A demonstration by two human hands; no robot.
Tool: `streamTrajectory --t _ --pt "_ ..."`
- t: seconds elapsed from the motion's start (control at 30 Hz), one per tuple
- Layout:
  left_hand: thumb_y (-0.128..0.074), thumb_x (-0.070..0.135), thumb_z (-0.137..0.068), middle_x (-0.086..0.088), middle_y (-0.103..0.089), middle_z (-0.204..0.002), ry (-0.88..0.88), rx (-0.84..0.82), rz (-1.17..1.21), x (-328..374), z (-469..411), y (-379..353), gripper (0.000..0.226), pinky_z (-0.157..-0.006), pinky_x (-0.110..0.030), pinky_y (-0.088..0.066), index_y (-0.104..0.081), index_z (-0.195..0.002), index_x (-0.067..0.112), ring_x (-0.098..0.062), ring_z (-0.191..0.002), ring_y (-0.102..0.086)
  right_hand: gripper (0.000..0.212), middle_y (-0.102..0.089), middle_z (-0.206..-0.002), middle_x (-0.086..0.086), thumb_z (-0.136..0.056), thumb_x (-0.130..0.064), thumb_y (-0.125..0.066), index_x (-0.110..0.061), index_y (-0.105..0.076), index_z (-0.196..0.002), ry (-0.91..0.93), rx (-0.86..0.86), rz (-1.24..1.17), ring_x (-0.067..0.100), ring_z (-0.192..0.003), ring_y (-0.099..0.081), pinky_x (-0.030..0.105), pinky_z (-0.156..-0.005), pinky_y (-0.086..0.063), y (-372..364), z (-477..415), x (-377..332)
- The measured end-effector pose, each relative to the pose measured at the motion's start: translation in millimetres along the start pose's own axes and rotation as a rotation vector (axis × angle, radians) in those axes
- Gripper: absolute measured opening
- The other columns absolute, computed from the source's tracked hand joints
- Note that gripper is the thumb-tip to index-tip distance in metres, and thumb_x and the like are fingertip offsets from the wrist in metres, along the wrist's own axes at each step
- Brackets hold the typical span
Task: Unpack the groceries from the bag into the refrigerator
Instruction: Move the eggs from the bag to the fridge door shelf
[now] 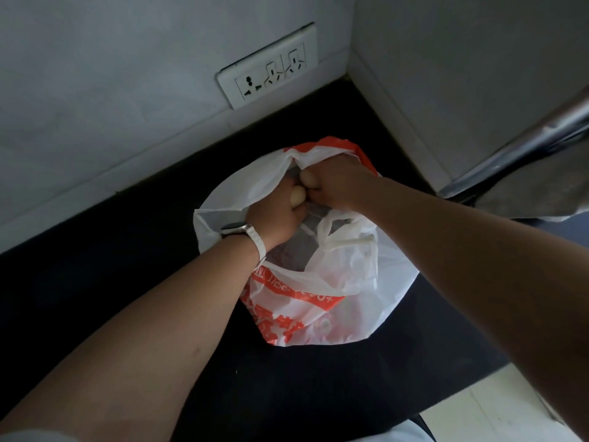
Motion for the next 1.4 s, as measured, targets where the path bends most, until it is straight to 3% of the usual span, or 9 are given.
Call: streamTrajectory --t 0.1,0.2,0.27,0.43,0.57,0.8,1.03,1.17,1.4 --pt "-0.068 0.029 -0.085 0.005 -0.062 -0.096 0.019 0.015 0.010 2 8 -1 0.027 -0.072 -0.033 -0.051 -0.058 -0.110 0.022 -0.017 -0.086 -0.062 0.027 -0.055 -0.096 -0.008 -0.082 -0.036 -0.066 -0.027 -0.057 -0.106 -0.003 0.014 -0.027 0.018 -0.094 -0.059 0.034 -0.084 -0.049 0 3 0" --pt "-0.069 0.033 -0.085 0.004 -0.064 -0.087 0.075 0.038 0.066 2 19 0 0.020 -0.068 -0.036 -0.052 -0.061 -0.098 0.020 -0.016 -0.078 -0.062 0.060 -0.059 -0.121 0.002 -0.079 -0.038 -0.069 -0.023 -0.045 -0.132 0.049 0.064 -0.029 0.023 -0.108 -0.059 0.033 -0.087 -0.046 2 11 -4" --pt "-0.069 0.033 -0.085 0.003 -0.063 -0.082 0.088 0.059 0.098 5 27 5 0.019 -0.065 -0.036 -0.051 -0.061 -0.092 0.017 -0.016 -0.075 -0.061 0.069 -0.055 -0.132 0.004 -0.079 -0.041 -0.068 -0.024 -0.039 -0.139 0.069 0.065 -0.020 0.024 -0.114 -0.056 0.034 -0.087 -0.044 3 18 -5" --pt "-0.073 0.038 -0.084 -0.002 -0.062 -0.094 0.109 0.120 0.113 18 56 24 0.028 -0.071 -0.032 -0.045 -0.063 -0.100 0.018 -0.019 -0.085 -0.057 0.054 -0.059 -0.127 -0.001 -0.083 -0.051 -0.065 -0.033 -0.048 -0.131 0.104 0.151 -0.113 0.020 -0.109 -0.057 0.027 -0.080 -0.038 22 50 -17" --pt "-0.073 0.037 -0.084 0.000 -0.060 -0.093 0.137 0.187 0.184 32 82 45 0.022 -0.064 -0.013 -0.035 -0.061 -0.097 0.024 -0.014 -0.081 -0.055 0.042 -0.059 -0.115 -0.009 -0.085 -0.042 -0.069 -0.033 -0.051 -0.123 0.014 0.162 -0.332 0.011 -0.092 -0.057 0.023 -0.070 -0.045 39 84 -27" --pt "-0.074 0.030 -0.085 0.011 -0.065 -0.084 0.134 0.207 0.406 64 127 72 0.016 -0.060 -0.010 -0.045 -0.065 -0.096 0.024 0.000 -0.075 -0.062 0.041 -0.054 -0.091 -0.015 -0.076 -0.033 -0.072 -0.031 -0.050 -0.111 -0.177 0.287 -0.580 0.006 -0.078 -0.055 0.025 -0.066 -0.046 52 145 -52" --pt "-0.071 0.031 -0.086 0.002 -0.066 -0.084 0.216 0.201 0.660 90 170 78 0.016 -0.058 -0.018 -0.049 -0.064 -0.097 0.023 -0.002 -0.068 -0.060 0.025 -0.060 -0.098 0.014 -0.082 -0.020 -0.064 -0.024 -0.053 -0.105 -0.249 0.284 -1.002 0.016 -0.065 -0.059 0.029 -0.057 -0.050 42 191 -78" --pt "-0.071 0.033 -0.086 -0.005 -0.067 -0.088 0.260 0.229 0.741 97 194 80 0.017 -0.063 -0.029 -0.056 -0.064 -0.100 0.025 -0.014 -0.071 -0.064 0.020 -0.055 -0.088 0.013 -0.088 -0.009 -0.061 -0.016 -0.053 -0.106 -0.207 0.257 -1.094 0.014 -0.058 -0.054 0.027 -0.057 -0.049 44 214 -91" --pt "-0.074 0.027 -0.083 -0.002 -0.068 -0.092 0.318 0.264 0.699 125 207 79 0.017 -0.071 -0.035 -0.060 -0.063 -0.097 0.029 -0.022 -0.084 -0.069 0.013 -0.060 -0.083 0.010 -0.086 -0.021 -0.069 -0.018 -0.059 -0.094 -0.153 0.273 -1.136 0.016 -0.059 -0.054 0.030 -0.055 -0.048 52 250 -80"
Point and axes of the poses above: each hand's wrist, its own z-axis away from the middle knuckle, its own y-axis out of the back of the hand, x = y × z, the point moved 6 cm from there along -z, towards the middle knuckle
